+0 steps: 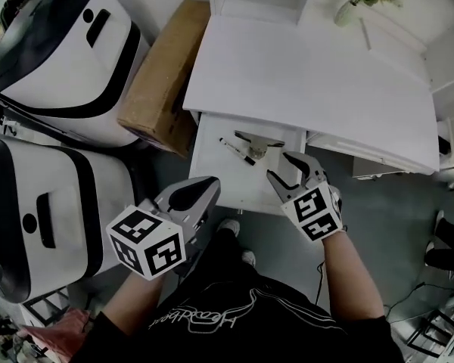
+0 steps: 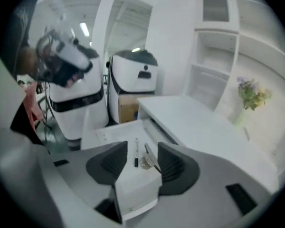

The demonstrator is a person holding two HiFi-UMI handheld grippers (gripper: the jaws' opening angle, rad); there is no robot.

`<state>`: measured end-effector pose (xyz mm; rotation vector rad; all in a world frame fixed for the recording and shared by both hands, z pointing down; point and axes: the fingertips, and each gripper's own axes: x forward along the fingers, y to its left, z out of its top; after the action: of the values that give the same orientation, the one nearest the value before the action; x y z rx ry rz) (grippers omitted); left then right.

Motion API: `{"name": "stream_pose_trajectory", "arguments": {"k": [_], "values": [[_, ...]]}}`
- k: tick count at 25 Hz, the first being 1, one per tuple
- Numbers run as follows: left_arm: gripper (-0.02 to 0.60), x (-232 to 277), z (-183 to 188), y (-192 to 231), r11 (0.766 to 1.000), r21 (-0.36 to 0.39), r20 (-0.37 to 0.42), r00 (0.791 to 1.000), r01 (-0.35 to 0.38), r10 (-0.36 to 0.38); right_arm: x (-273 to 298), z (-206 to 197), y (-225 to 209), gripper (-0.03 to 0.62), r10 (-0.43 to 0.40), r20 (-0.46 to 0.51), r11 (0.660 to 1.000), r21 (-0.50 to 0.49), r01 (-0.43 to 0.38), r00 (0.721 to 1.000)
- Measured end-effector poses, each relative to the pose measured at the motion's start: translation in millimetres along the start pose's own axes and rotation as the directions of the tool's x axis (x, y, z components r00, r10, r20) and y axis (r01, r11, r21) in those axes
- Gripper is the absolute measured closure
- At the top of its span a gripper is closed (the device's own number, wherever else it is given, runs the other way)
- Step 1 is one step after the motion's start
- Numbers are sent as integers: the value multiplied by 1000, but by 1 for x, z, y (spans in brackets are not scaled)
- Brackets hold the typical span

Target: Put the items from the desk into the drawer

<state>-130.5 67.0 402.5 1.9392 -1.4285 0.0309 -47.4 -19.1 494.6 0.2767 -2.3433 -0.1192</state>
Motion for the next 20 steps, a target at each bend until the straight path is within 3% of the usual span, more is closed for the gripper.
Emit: {"name": "stream_pose_trajectory", "arguments": {"k": [2,4,8,12,16,18,20], "values": [[573,-11,2,-26,1000,29,21,1000,9,-10,-57,24,7,428,-4,140,994,109,-11,990],[573,-23,3,-54,998,58,41,999,23,-26,-113,46,17,479,3,276,978,200,-60,961],[574,-47,3,-124,990,118,74,994,72,-81,-207,71,51,499,64,463,951,242,-195,884],[573,-69,11,-184,967,220,111,982,125,-152,-271,85,70,578,56,585,940,243,-240,809],[574,-84,13,-220,945,306,142,975,118,-168,-312,95,87,586,103,671,927,204,-316,734],[574,-90,9,-232,940,318,142,975,120,-172,-326,96,96,586,111,680,924,199,-327,725],[573,-97,7,-244,938,320,145,971,135,-189,-336,97,103,586,107,671,931,192,-311,734]]}}
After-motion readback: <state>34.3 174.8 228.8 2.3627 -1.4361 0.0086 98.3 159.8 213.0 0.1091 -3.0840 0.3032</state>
